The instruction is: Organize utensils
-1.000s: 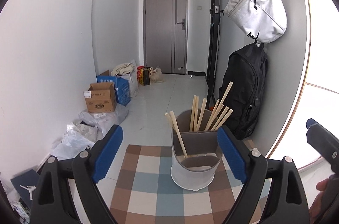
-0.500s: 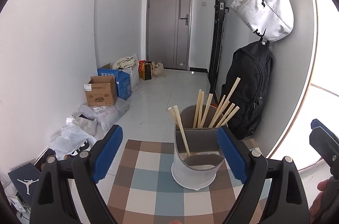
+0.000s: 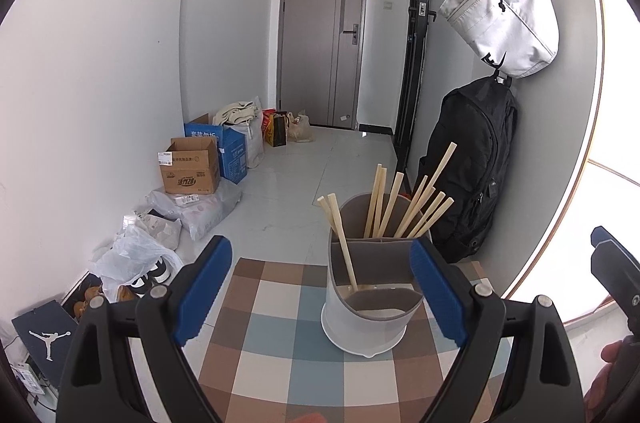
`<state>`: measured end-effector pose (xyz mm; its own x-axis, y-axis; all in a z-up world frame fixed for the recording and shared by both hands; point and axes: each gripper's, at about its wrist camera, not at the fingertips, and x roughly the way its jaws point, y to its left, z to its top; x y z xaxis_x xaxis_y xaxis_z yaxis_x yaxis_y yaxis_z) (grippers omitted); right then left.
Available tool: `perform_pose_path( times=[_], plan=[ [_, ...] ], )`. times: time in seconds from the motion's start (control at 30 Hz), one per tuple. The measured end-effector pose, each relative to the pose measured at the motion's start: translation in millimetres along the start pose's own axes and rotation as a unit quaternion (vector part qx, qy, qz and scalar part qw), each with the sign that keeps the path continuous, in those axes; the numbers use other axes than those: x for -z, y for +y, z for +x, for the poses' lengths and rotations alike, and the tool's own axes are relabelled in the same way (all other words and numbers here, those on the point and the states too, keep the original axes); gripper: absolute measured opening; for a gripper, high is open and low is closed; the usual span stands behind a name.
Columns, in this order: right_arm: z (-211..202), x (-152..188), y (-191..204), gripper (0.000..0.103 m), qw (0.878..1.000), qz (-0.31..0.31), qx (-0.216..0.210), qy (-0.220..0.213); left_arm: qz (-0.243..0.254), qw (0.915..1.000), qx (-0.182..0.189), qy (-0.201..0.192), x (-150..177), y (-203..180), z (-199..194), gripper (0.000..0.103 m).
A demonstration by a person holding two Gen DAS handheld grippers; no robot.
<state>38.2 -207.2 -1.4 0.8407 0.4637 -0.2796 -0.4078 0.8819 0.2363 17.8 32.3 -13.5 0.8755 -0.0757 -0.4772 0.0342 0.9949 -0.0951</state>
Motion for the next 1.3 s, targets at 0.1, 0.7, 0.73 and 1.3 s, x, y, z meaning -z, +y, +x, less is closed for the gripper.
perform_pose_path(
  times=[0.1, 0.7, 0.73, 1.3],
  plan=[
    [0.7, 0.7, 0.5, 0.103, 1.0, -0.002, 0.0, 0.001, 0.0, 1.0, 0.0, 0.001, 0.4, -0.4, 0.7, 0.087],
    [1.6, 1.7, 2.3, 0.103, 1.0, -0.012, 0.002, 0.004, 0.003, 1.0, 0.0, -0.003, 0.3, -0.5, 0.2, 0.087],
    [1.4, 1.6, 2.6, 0.103, 1.0, -0.013, 0.002, 0.003, 0.003, 1.0, 0.0, -0.003, 0.3, -0.4, 0.2, 0.087],
    [3.2, 3.3, 6.4, 0.103, 1.0, -0.022, -0.001, 0.009, 0.007, 1.0, -0.006, 0.0, 1.3, -0.8, 1.8, 0.087]
  ],
)
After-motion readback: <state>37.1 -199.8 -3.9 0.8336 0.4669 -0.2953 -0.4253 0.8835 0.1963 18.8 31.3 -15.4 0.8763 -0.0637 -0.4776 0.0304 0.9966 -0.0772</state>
